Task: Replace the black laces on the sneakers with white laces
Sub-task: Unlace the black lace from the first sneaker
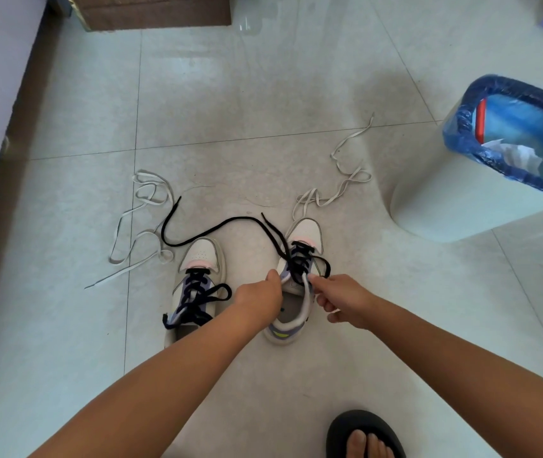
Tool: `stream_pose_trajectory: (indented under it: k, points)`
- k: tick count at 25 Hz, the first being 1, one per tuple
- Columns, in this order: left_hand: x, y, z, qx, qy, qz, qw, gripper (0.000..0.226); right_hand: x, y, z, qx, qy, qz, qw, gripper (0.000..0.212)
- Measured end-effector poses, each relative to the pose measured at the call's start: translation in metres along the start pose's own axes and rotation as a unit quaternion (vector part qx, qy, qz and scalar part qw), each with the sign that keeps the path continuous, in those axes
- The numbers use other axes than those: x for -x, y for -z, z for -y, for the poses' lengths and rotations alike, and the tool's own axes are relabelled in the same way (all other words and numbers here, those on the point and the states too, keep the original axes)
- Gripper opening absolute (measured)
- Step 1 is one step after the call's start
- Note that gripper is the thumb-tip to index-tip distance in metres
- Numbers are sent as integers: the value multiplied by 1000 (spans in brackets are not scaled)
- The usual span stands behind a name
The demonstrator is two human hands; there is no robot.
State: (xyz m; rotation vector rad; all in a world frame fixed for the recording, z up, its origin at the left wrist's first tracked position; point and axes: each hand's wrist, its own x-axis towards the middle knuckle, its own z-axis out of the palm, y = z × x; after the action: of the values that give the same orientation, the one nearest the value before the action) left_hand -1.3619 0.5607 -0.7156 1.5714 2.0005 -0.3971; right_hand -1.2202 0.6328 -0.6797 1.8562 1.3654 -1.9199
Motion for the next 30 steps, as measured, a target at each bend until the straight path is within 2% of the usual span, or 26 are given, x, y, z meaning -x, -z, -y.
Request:
stream_pose_trajectory:
  k: [2, 4, 6, 9, 11, 14, 16, 18, 20, 22, 24, 26, 27, 28, 30]
  points:
    - [1, 1, 0, 6, 0, 5, 1000, 26, -11, -8, -1, -70, 25, -37, 997, 29]
    - [1, 0, 1, 9, -4, 4, 1000, 25, -22, 0, 3, -74, 63, -99, 990, 28]
    - [1, -1, 3, 10, -7, 2, 1000, 24, -34, 25, 8, -68, 95, -194, 974, 25]
    - [2, -1, 6, 16, -8, 3, 1000, 23, -43, 82, 12, 35, 134, -369, 919, 15]
    - [4, -1, 9, 13, -11, 7, 1000, 23, -44, 115, 5, 112, 136, -443, 879, 18]
    - [6, 0, 9, -4, -16, 11, 1000, 24, -44, 134, -5, 168, 138, -489, 845, 17]
    - [7, 2, 7, -4, -16, 16, 1000, 24, -44, 135, -2, 246, 159, -507, 810, 16]
    - [8, 3, 7, 16, -6, 22, 1000, 24, -44, 139, 2, 394, 210, -505, 739, 14]
    - [10, 3, 8, 23, -2, 23, 999, 24, -42, 154, 5, 499, 234, -475, 686, 26]
    - [11, 1, 9, 20, 5, 19, 1000, 25, -41, 162, 11, 528, 223, -437, 693, 33]
    - [13, 1, 7, 16, 14, 15, 1000, 27, -39, 146, 19, 484, 205, -397, 752, 25]
    - [15, -1, 1, 7, -1, 10, 1000, 26, -34, 107, 16, 399, 208, -301, 841, 29]
    - [17, -1, -3, 11, -13, 10, 1000, 26, -30, 83, 10, 360, 220, -252, 871, 30]
    - [18, -1, -5, 30, -16, 9, 999, 28, -23, 60, 2, 330, 239, -209, 889, 26]
    - [16, 4, -9, 90, 10, -10, 996, 38, -11, 23, -10, 315, 261, -135, 902, 25]
